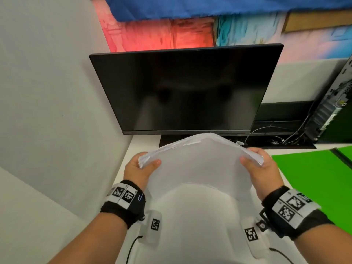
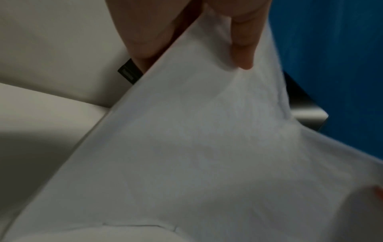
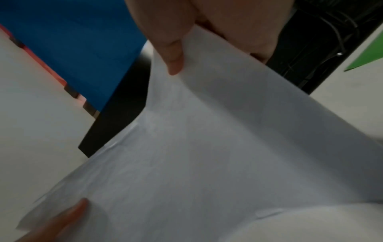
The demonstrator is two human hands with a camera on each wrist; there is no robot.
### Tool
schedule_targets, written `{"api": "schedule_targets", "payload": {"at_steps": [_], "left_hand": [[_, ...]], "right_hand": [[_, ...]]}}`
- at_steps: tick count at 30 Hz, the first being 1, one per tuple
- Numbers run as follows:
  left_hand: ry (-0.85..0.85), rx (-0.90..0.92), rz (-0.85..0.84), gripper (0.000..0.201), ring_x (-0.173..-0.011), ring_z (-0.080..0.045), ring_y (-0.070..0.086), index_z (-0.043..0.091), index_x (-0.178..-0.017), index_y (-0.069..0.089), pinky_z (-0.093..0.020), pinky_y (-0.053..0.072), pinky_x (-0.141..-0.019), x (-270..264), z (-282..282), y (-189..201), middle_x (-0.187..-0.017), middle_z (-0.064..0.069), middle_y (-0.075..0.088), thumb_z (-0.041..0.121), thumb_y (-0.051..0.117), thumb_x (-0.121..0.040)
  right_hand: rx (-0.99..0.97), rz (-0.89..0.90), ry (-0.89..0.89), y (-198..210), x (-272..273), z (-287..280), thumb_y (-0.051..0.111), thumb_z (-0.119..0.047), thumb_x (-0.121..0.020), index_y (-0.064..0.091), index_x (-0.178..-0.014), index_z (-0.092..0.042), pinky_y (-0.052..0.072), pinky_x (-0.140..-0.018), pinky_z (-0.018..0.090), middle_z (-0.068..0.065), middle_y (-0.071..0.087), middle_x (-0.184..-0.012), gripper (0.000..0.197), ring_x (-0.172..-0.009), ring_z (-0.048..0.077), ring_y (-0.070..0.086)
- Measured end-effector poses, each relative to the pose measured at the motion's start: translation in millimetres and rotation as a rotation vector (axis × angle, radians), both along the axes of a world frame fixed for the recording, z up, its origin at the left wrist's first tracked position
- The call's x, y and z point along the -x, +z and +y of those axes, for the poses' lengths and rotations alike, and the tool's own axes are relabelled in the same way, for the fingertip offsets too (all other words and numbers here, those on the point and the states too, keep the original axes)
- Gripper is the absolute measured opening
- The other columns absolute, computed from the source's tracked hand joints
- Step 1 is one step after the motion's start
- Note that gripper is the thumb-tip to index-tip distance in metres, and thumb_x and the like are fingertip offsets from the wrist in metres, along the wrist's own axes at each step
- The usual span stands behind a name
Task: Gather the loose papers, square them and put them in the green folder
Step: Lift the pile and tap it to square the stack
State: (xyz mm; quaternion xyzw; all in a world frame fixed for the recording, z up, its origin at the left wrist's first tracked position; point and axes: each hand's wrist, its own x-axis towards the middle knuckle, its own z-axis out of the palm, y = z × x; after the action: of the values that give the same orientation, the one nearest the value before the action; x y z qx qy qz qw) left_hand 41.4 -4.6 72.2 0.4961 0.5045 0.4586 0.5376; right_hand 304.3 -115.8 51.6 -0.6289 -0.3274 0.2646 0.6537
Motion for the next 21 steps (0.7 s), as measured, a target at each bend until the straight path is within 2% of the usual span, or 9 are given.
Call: {"api": "schedule_targets", "payload": {"at_steps": [2, 3, 6, 7, 8, 10, 13, 18, 21], "left_hand": [[-0.004, 0.017, 0.038, 0.028, -0.08, -0.02, 0.063, 0.028, -0.08, 0.058, -0.025, 0.049, -0.064, -3, -1, -2, -0.084, 0.0, 0.065, 0.007, 0.075, -0.072], [-0.013, 0.004, 0.048, 0.028, -0.081, -0.019, 0.063, 0.028, -0.08, 0.058, -0.024, 0.048, -0.064, -3, -1, -3, -0.085, 0.0, 0.064, 0.008, 0.075, -0.072], [-0.008, -0.018, 0.051, 0.023, -0.088, -0.027, 0.062, 0.03, -0.082, 0.058, -0.036, 0.053, -0.075, -3, 2, -1, -0.092, -0.004, 0.064, 0.017, 0.074, -0.073], [0.006, -0.027, 0.04, 0.017, -0.087, -0.027, 0.061, 0.03, -0.08, 0.059, -0.038, 0.053, -0.075, -3, 4, 1, -0.091, -0.004, 0.063, 0.019, 0.072, -0.075], [0.026, -0.041, 0.032, 0.013, -0.086, -0.026, 0.059, 0.031, -0.075, 0.06, -0.037, 0.051, -0.073, -4, 6, 2, -0.089, -0.001, 0.062, 0.02, 0.068, -0.078], [0.075, -0.041, 0.018, 0.019, -0.084, -0.023, 0.057, 0.034, -0.065, 0.063, -0.033, 0.047, -0.071, -6, 9, 4, -0.085, 0.003, 0.062, 0.023, 0.063, -0.08], [0.137, 0.018, 0.017, 0.022, -0.083, -0.024, 0.059, 0.037, -0.061, 0.065, -0.034, 0.048, -0.074, -6, 14, 5, -0.082, 0.001, 0.063, 0.026, 0.062, -0.08], [0.109, 0.013, -0.01, 0.031, -0.082, -0.023, 0.057, 0.031, -0.057, 0.068, -0.037, 0.046, -0.081, -6, 16, 10, -0.077, 0.001, 0.063, 0.016, 0.058, -0.082], [0.117, 0.027, 0.016, 0.025, -0.086, -0.023, 0.057, 0.029, -0.061, 0.067, -0.039, 0.046, -0.086, -5, 18, 9, -0.079, 0.004, 0.063, 0.02, 0.056, -0.082]], "right_hand": [[0.05, 0.001, -0.008, -5, 0, 0, 0.062, -0.004, -0.084, 0.058, -0.081, -0.027, 0.048, -0.077, 0.038, 0.005, 0.064, -0.082, 0.024, -0.079, 0.026, 0.059], [0.048, 0.016, -0.016, -4, 0, 0, 0.063, -0.005, -0.083, 0.058, -0.08, -0.027, 0.048, -0.077, 0.037, 0.005, 0.064, -0.082, 0.023, -0.078, 0.026, 0.059], [-0.003, 0.067, -0.033, 7, -2, 2, 0.066, -0.017, -0.082, 0.06, -0.072, -0.026, 0.046, -0.063, 0.027, -0.003, 0.062, -0.074, 0.015, -0.068, 0.014, 0.057], [-0.008, 0.073, -0.045, 9, -3, 3, 0.065, -0.022, -0.082, 0.06, -0.07, -0.026, 0.044, -0.06, 0.025, -0.005, 0.061, -0.073, 0.014, -0.066, 0.011, 0.056], [-0.001, 0.08, -0.061, 11, -4, 5, 0.064, -0.026, -0.083, 0.061, -0.069, -0.025, 0.043, -0.059, 0.026, -0.004, 0.061, -0.074, 0.015, -0.066, 0.012, 0.055], [0.029, 0.09, -0.1, 13, -7, 10, 0.062, -0.03, -0.084, 0.06, -0.069, -0.022, 0.04, -0.061, 0.027, 0.003, 0.058, -0.075, 0.017, -0.067, 0.017, 0.051], [0.078, 0.08, -0.15, 16, -12, 15, 0.062, -0.03, -0.084, 0.058, -0.068, -0.02, 0.037, -0.062, 0.027, 0.003, 0.053, -0.071, 0.019, -0.068, 0.016, 0.047], [0.102, 0.046, -0.144, 19, -17, 18, 0.061, -0.029, -0.084, 0.059, -0.071, -0.017, 0.038, -0.063, 0.028, 0.002, 0.053, -0.074, 0.017, -0.071, 0.015, 0.047], [0.114, 0.035, -0.154, 17, -23, 21, 0.061, -0.027, -0.083, 0.059, -0.068, -0.017, 0.039, -0.063, 0.028, 0.001, 0.053, -0.071, 0.018, -0.072, 0.017, 0.048]]}}
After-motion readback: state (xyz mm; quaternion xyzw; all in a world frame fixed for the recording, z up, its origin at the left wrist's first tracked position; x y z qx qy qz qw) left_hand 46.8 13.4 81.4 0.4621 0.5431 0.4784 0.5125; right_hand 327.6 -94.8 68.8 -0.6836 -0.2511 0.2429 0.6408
